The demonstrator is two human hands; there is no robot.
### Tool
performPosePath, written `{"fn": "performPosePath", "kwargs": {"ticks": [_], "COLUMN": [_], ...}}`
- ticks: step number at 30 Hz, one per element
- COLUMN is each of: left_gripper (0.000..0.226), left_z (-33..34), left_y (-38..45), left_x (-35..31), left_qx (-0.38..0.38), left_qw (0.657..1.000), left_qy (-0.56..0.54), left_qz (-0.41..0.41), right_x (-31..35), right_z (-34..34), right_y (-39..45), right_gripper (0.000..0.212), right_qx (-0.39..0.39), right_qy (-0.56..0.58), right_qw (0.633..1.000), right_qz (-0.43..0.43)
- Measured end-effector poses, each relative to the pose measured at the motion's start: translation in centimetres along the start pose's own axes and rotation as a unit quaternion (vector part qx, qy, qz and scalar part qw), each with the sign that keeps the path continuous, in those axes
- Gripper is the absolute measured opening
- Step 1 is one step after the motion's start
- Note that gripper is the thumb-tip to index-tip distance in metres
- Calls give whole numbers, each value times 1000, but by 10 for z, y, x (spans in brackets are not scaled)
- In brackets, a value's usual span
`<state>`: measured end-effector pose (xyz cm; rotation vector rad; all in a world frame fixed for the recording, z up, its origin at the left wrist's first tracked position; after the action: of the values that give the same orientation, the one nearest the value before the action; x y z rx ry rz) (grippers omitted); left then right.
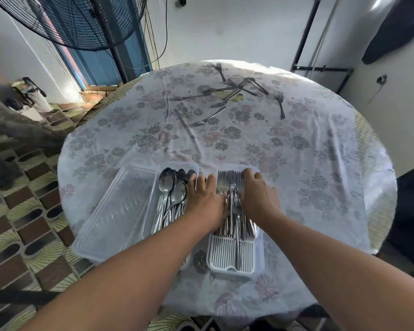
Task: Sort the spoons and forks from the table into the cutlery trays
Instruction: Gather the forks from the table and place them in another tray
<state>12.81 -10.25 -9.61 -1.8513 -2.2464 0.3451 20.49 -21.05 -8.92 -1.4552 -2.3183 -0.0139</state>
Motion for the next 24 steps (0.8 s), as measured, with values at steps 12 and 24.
{"fn": "performPosePath", "kwargs": {"ticks": [12,24], "left_gripper": [38,38], "left_z": [7,2], "left_y": [5,-6], "left_x": [0,14], "left_qx": [-34,-84], "left_qw": [999,991], "left_qy": [-25,-107], "left_qz": [7,7], "right_x": [9,11], "right_z": [17,3], "right_y": [-14,-5], "right_gripper": [39,27], "right_qx": [140,71], "right_qy": [-208,-41], "right_qw": [968,995], "right_qz": [5,53]}}
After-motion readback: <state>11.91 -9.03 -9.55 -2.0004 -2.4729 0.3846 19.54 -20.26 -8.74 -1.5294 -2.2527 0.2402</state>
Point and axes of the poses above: each hand's wrist, its own y-axis towards the middle knuckle, its own z-axis out of the palm, x = y × z, the point moved 9 cm from there along y, towards the middle knuckle, and after that the axes turned 10 degrees about x, right-handed, at the moved point
